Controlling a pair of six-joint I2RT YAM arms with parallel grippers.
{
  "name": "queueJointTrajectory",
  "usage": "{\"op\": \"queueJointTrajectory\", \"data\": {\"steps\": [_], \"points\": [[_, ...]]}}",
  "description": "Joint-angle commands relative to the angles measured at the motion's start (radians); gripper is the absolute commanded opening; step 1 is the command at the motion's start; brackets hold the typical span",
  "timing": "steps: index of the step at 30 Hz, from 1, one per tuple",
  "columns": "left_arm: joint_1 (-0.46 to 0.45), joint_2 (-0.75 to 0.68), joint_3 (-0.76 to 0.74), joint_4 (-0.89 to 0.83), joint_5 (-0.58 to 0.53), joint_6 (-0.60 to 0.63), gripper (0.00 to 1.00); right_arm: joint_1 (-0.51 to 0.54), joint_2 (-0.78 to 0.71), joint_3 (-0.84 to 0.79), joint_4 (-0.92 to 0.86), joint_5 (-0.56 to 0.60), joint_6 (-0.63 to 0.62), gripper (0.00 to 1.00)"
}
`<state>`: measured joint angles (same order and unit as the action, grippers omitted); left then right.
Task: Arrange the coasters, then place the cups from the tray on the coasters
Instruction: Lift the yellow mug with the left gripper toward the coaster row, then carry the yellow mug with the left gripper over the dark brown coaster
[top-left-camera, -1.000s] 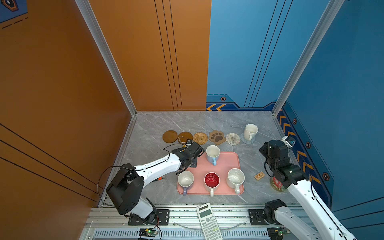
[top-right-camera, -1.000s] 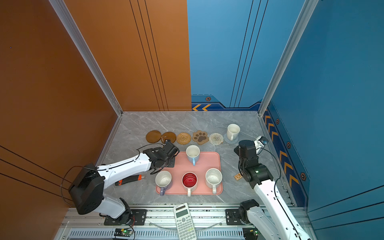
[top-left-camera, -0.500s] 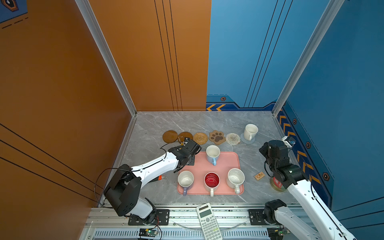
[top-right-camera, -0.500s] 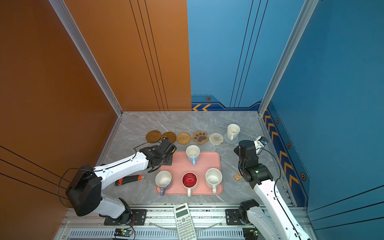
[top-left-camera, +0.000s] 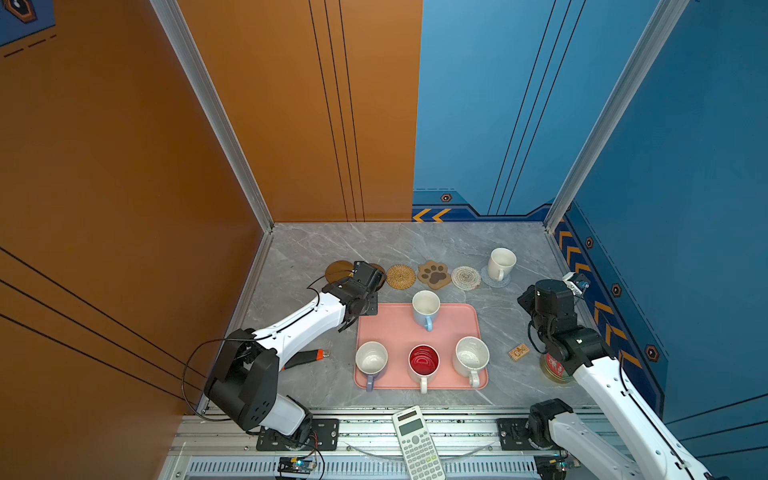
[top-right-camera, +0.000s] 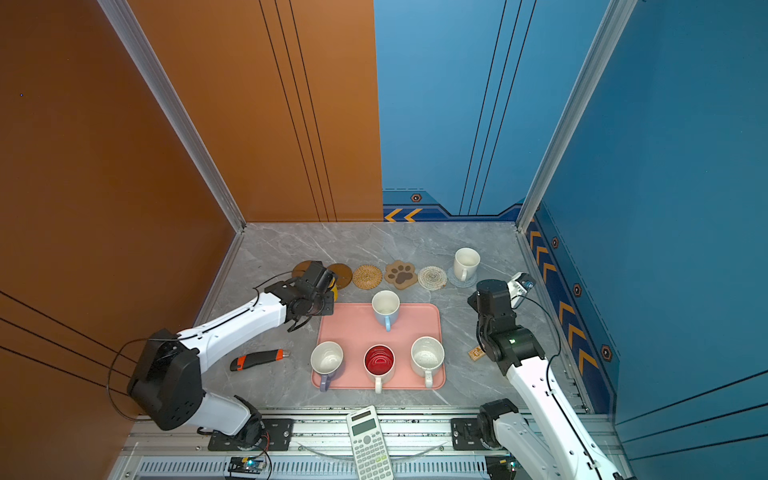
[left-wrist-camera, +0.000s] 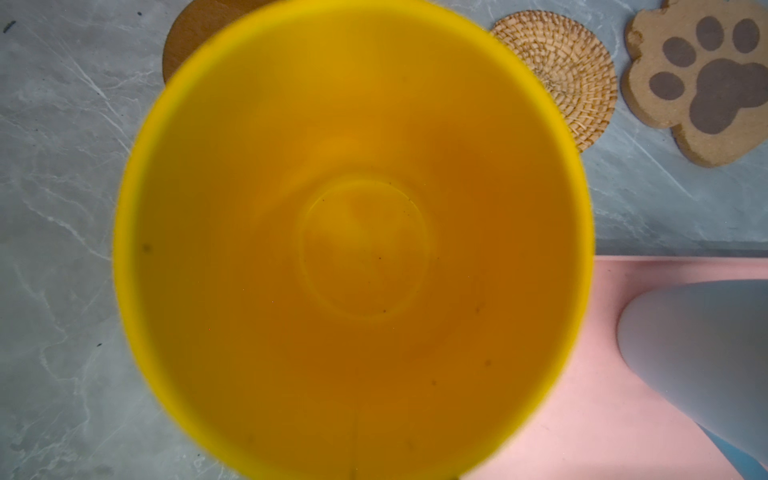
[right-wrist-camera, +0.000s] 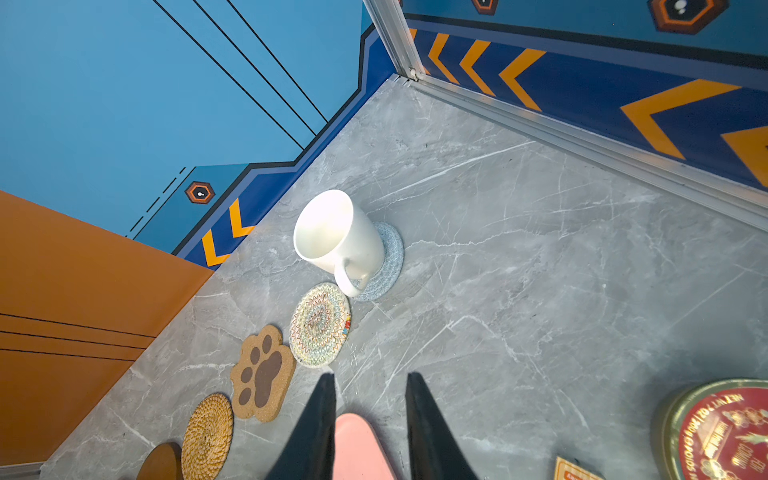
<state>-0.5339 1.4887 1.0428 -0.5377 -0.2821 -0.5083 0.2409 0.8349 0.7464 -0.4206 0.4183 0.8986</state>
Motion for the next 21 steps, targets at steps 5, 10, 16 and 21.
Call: {"op": "queueJointTrajectory", "data": {"steps": [5,10,16,21], "points": [[0.081,-0.006,0.065,0.097,0.037,0.075,0.00,-0.006,0.024,0.005,-0.024,-0.029,-0.003,0.27],[0.130,0.029,0.091,0.132,0.040,0.089,0.00,-0.006,0.038,0.009,-0.013,-0.057,0.002,0.27],[0.186,0.092,0.135,0.170,0.055,0.104,0.00,-0.005,0.047,0.010,-0.004,-0.068,0.002,0.27],[0.215,0.154,0.179,0.179,0.058,0.128,0.00,-0.005,0.053,0.013,-0.005,-0.068,0.000,0.27]]}}
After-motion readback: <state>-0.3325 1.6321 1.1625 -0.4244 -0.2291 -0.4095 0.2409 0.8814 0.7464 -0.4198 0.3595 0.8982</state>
